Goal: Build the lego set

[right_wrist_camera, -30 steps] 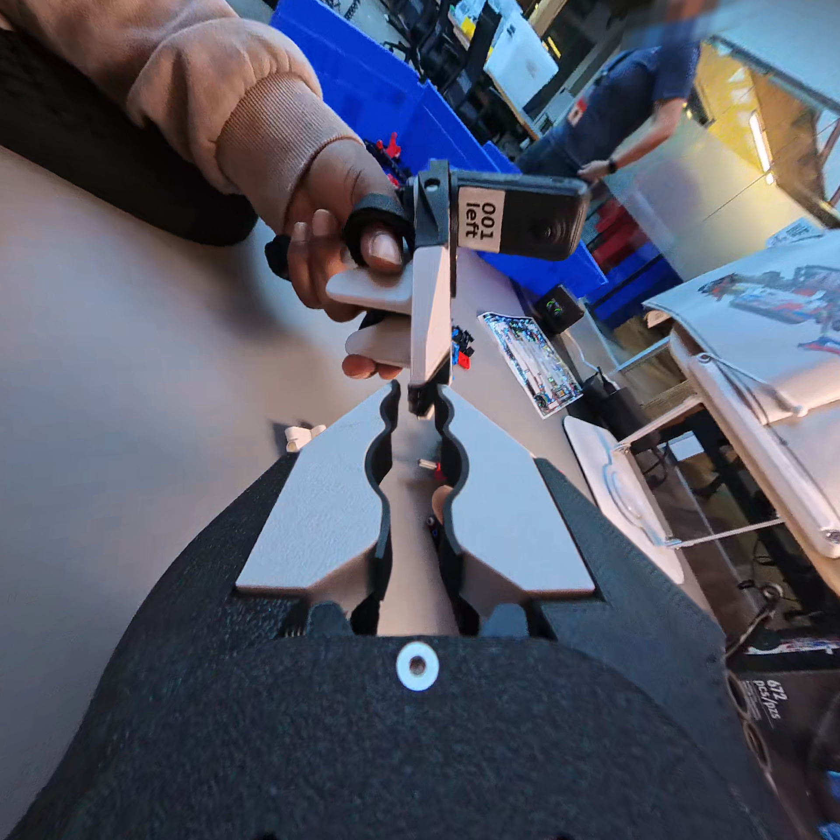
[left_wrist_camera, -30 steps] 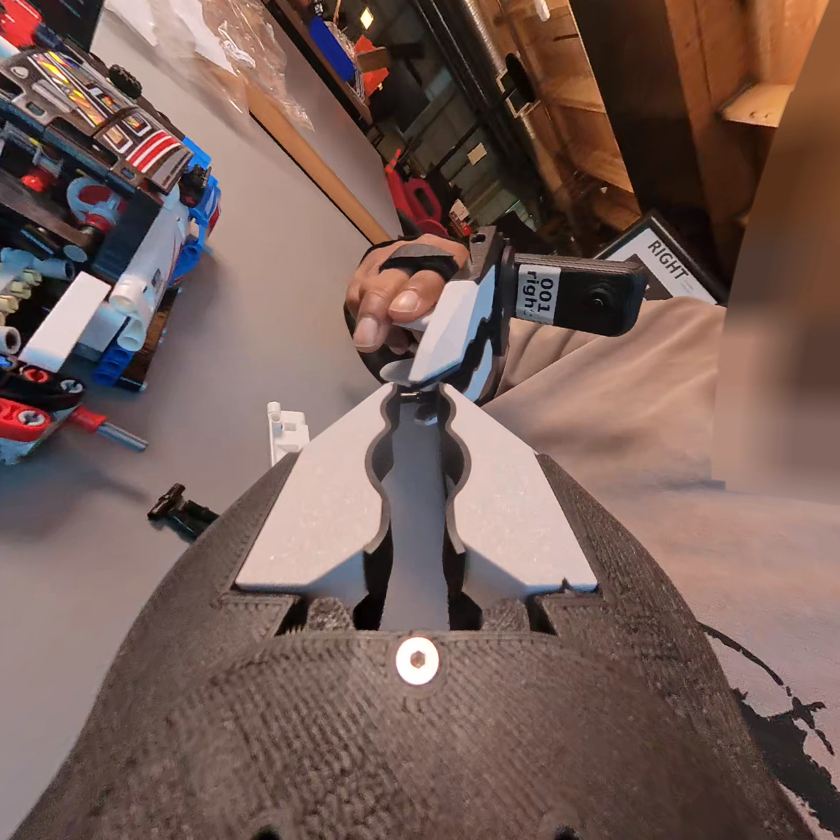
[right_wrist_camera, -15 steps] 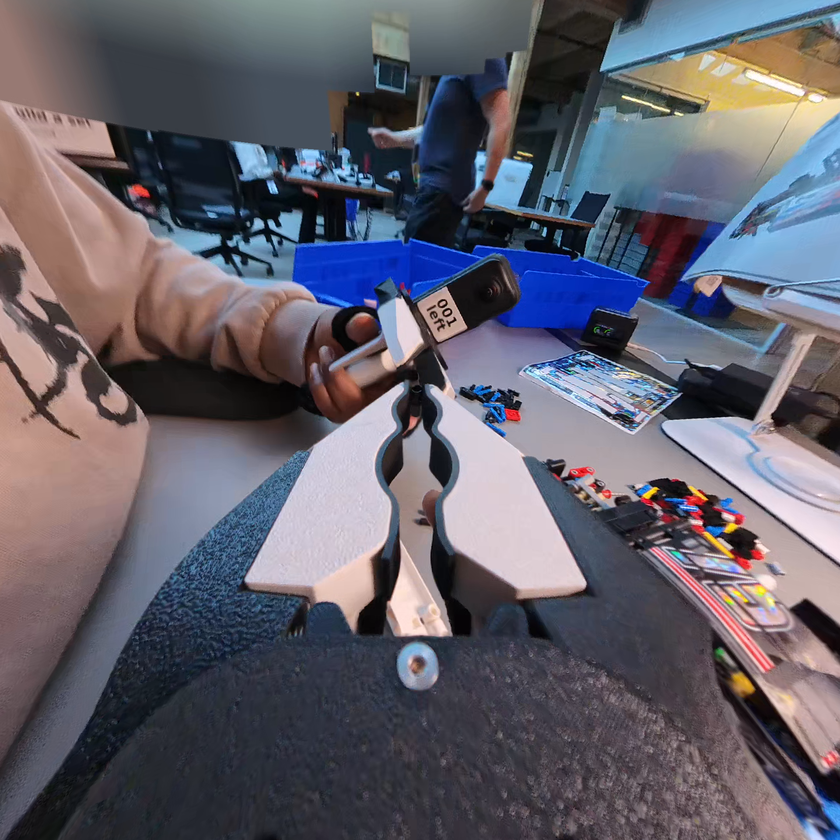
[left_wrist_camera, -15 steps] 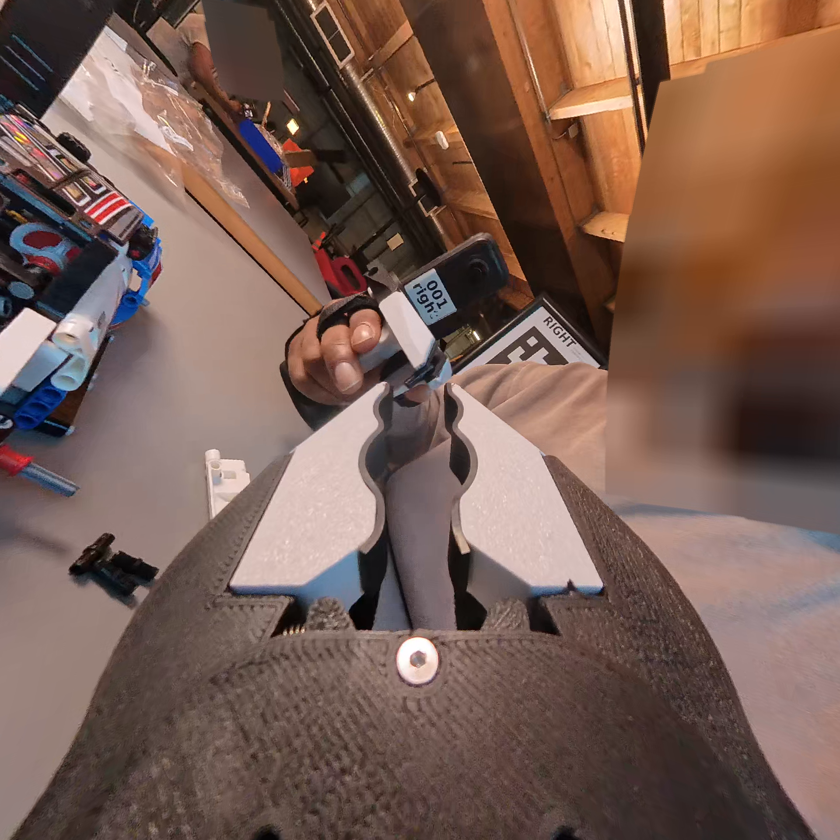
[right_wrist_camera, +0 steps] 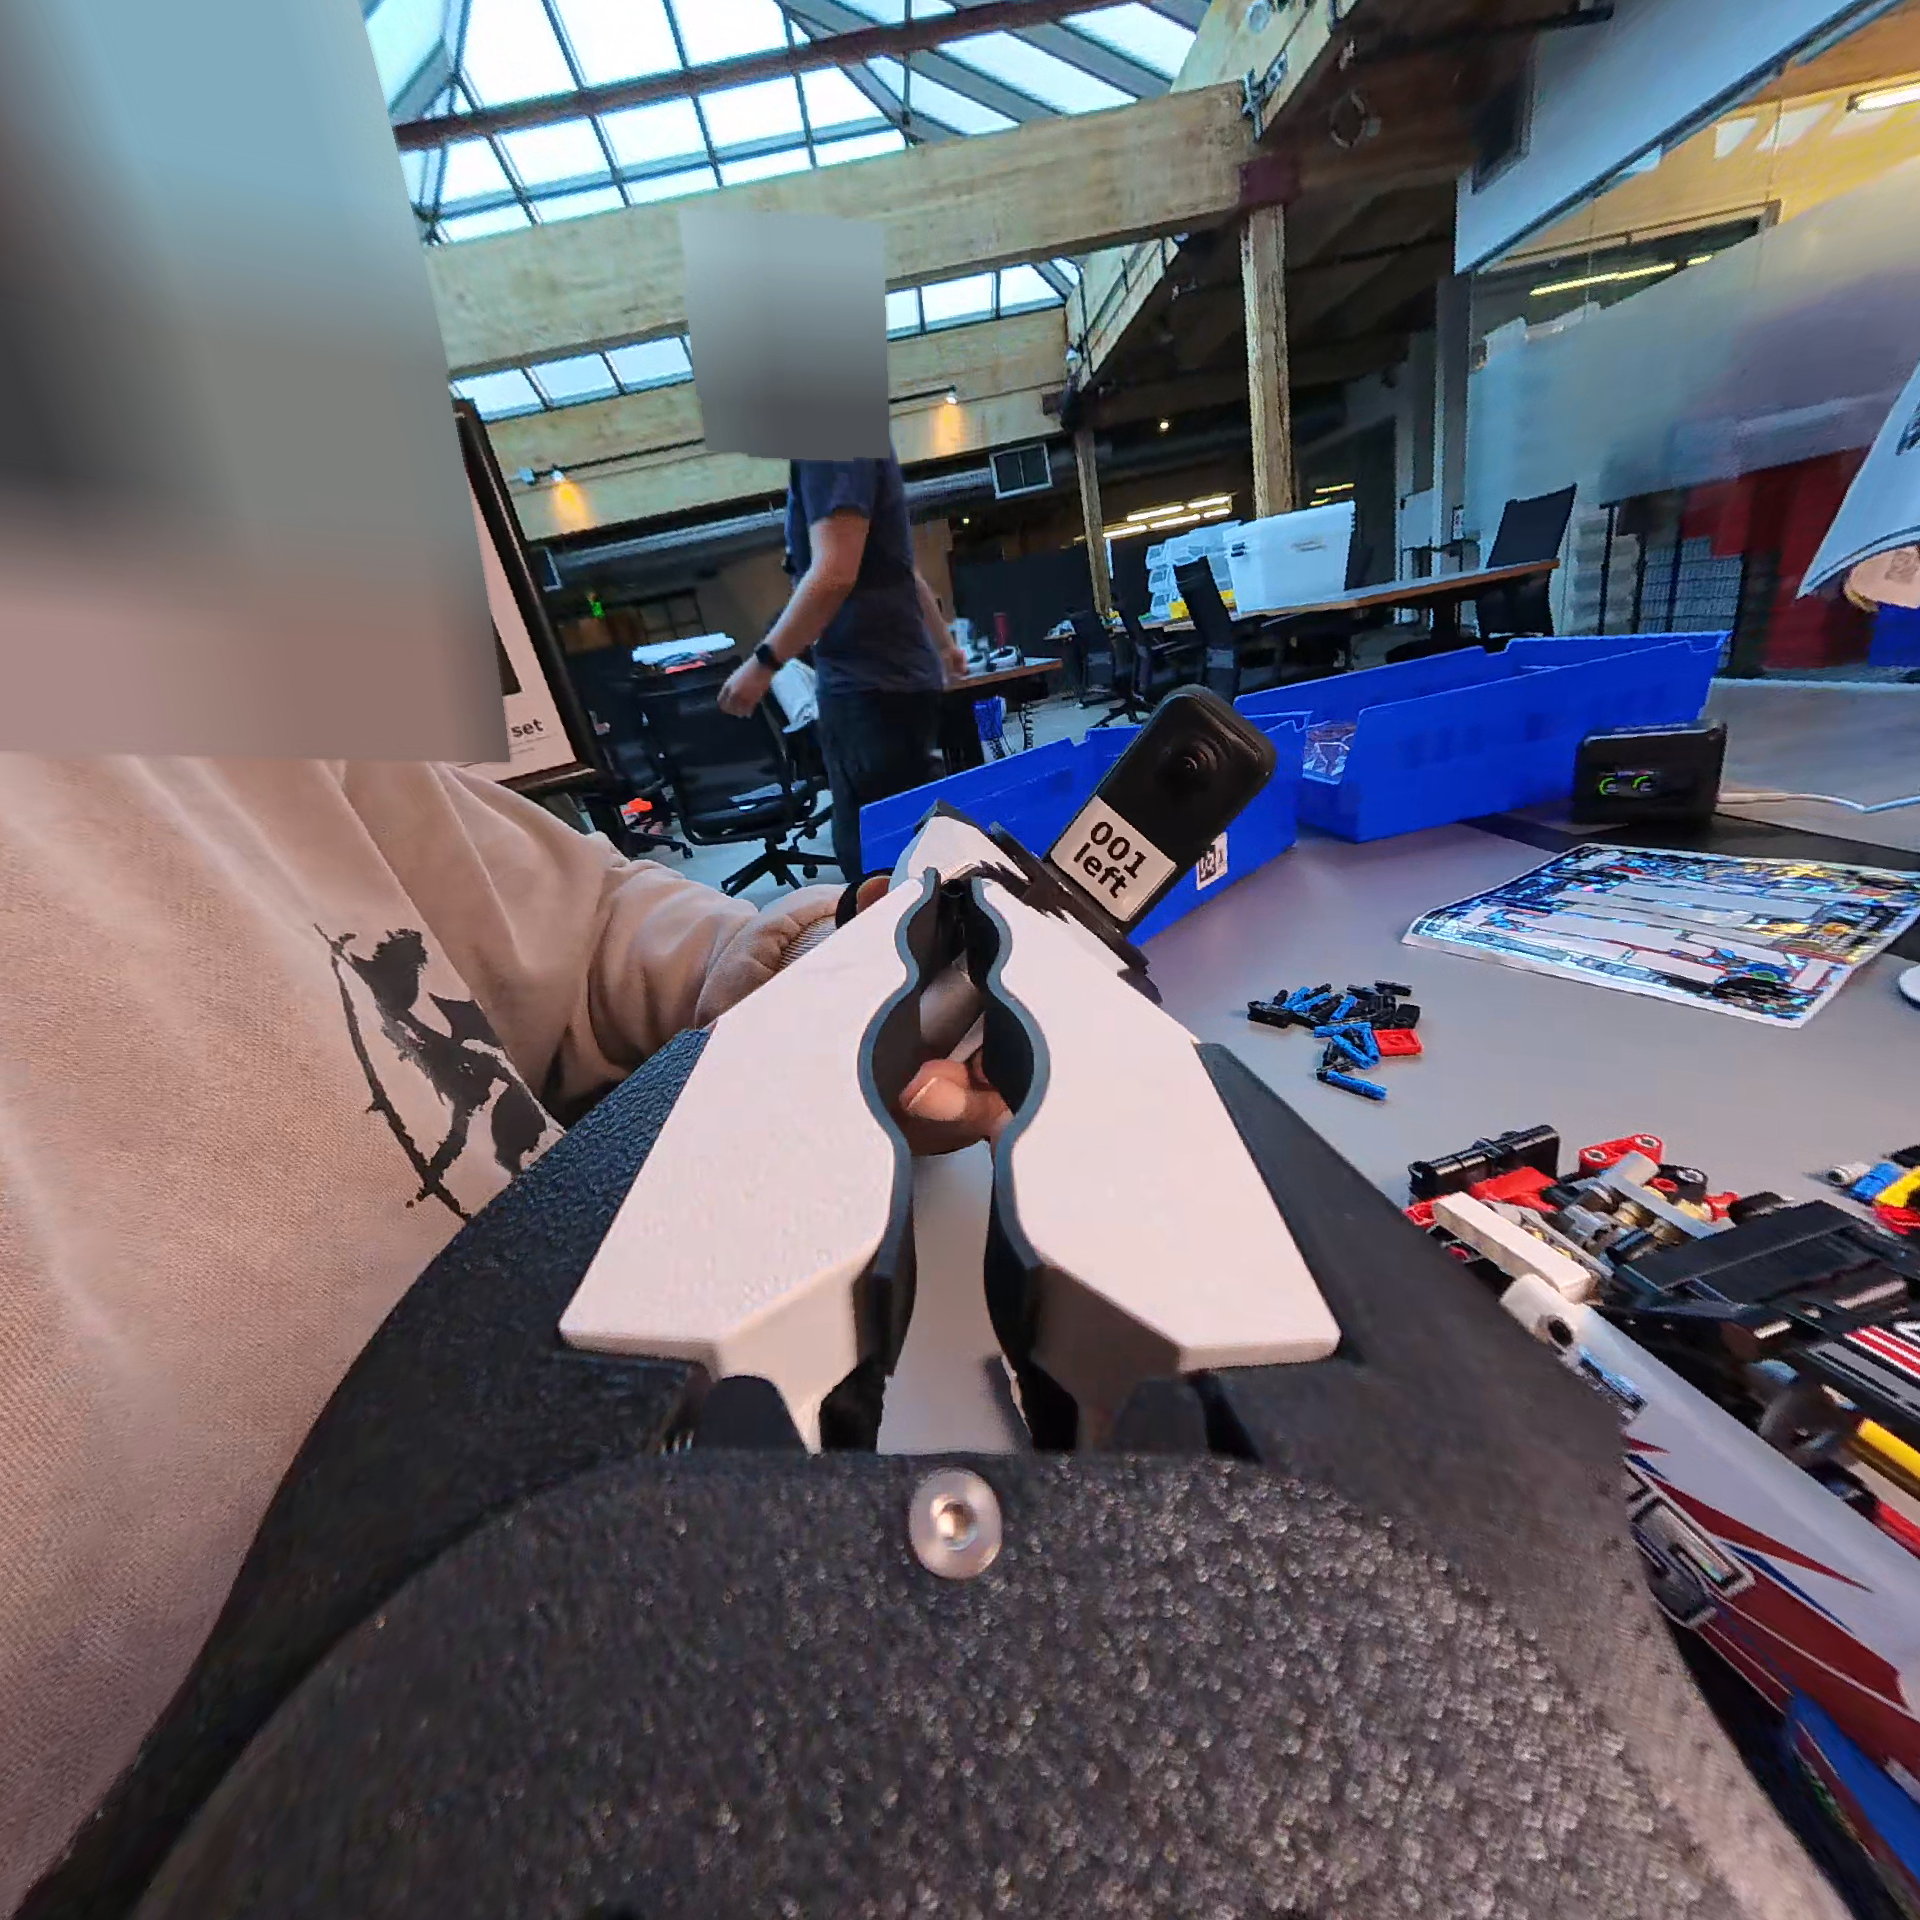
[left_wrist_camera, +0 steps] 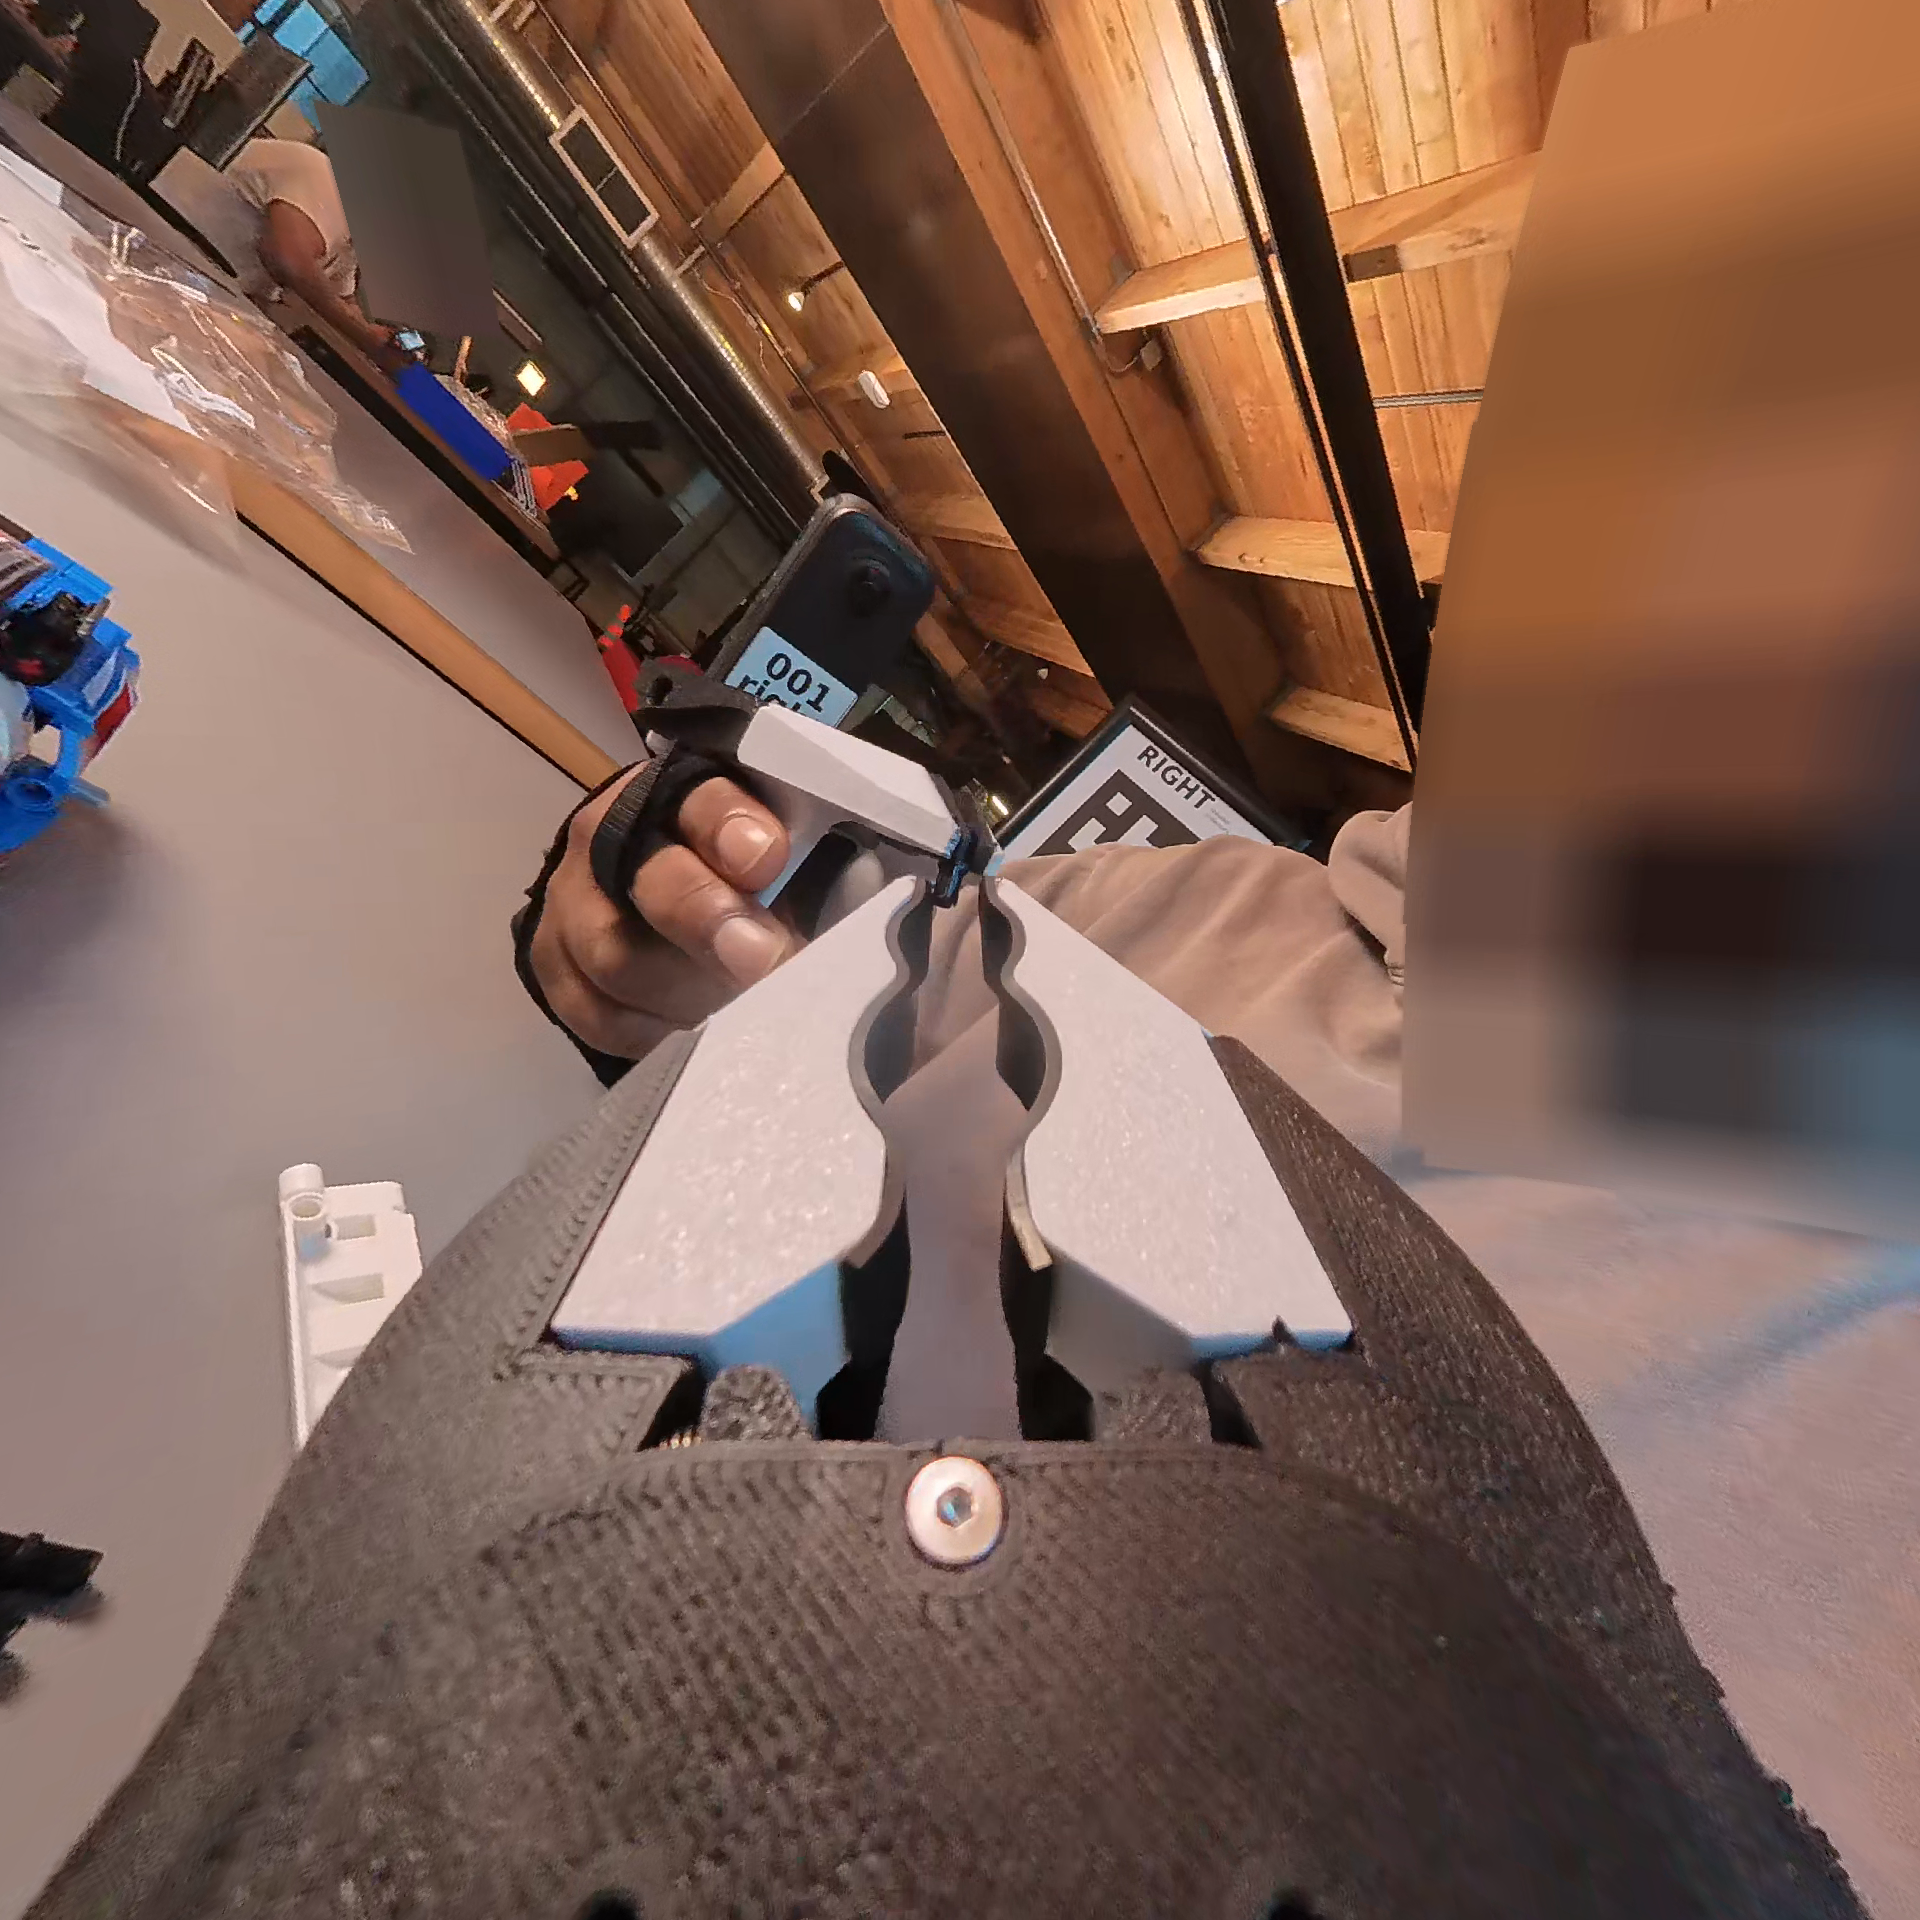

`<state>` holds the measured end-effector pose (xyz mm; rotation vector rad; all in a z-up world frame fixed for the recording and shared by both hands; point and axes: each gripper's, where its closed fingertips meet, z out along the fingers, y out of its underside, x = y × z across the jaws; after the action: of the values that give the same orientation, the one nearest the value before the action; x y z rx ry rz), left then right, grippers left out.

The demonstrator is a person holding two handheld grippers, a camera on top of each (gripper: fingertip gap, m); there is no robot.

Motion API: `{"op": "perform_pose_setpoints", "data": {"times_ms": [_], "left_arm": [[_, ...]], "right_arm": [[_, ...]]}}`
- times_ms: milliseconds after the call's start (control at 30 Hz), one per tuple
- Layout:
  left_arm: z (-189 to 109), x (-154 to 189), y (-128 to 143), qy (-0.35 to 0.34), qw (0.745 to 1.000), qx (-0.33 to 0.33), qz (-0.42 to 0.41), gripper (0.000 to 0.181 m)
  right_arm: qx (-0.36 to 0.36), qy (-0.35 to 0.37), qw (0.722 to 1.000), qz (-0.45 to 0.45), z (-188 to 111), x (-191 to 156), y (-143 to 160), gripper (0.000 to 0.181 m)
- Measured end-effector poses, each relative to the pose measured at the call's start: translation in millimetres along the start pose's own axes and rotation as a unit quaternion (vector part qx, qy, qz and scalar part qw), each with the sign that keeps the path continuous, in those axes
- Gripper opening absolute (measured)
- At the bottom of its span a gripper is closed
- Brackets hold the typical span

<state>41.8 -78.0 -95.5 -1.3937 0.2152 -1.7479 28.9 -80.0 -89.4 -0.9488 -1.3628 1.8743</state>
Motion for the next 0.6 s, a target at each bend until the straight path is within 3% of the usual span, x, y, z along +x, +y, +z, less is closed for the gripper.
{"op": "perform_pose_setpoints", "data": {"times_ms": [33,600], "left_arm": [[0.0,-0.6,0.5,-0.003,1.000,-0.001,0.002,0.003],[-3.6,-9.7,15.1,-0.073,0.991,-0.075,0.079,0.002]], "right_arm": [[0.001,-0.003,1.000,0.002,-0.7,0.0,-0.1,0.000],[-0.077,-0.019,0.992,-0.103,-10.0,-4.3,16.8,0.001]]}}
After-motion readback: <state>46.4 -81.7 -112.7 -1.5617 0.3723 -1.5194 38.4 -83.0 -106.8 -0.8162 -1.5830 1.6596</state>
